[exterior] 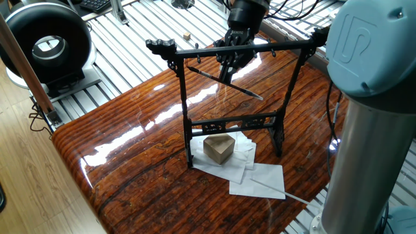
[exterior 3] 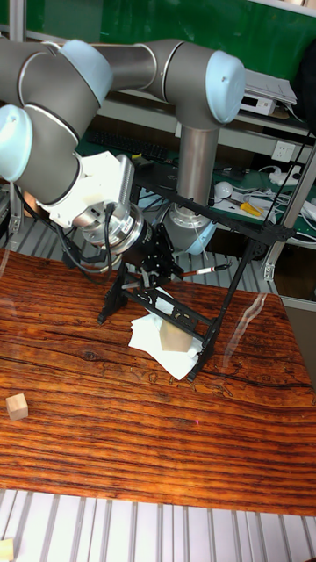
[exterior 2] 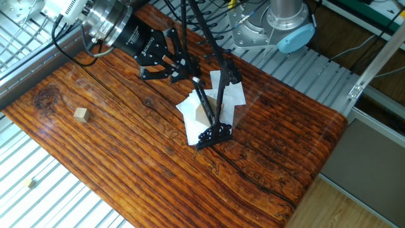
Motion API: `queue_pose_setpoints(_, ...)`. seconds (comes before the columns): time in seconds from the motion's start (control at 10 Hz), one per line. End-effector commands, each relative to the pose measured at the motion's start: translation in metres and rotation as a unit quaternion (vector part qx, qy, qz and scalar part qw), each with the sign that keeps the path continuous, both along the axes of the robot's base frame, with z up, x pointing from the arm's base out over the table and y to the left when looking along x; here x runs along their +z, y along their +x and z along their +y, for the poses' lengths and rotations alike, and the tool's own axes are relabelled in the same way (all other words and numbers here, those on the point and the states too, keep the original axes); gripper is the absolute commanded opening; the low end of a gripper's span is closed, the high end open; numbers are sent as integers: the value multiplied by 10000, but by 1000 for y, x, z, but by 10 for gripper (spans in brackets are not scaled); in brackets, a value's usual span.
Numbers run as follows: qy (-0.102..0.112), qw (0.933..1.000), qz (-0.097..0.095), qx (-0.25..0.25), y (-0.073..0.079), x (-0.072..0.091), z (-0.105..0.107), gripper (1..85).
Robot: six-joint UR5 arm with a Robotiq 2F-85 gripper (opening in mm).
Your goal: Place the brush on the pen rack
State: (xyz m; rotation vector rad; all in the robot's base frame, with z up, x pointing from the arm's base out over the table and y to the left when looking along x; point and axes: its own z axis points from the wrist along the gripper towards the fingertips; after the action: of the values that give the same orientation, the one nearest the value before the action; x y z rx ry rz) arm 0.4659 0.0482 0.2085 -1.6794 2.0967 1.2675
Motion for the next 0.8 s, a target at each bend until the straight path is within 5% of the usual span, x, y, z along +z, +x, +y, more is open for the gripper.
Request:
queue_pose_setpoints(0.0,27,10000,-4,5,3,1,0,10)
queue_pose_setpoints(0.7,82,9999,95,30,4,1,1,10)
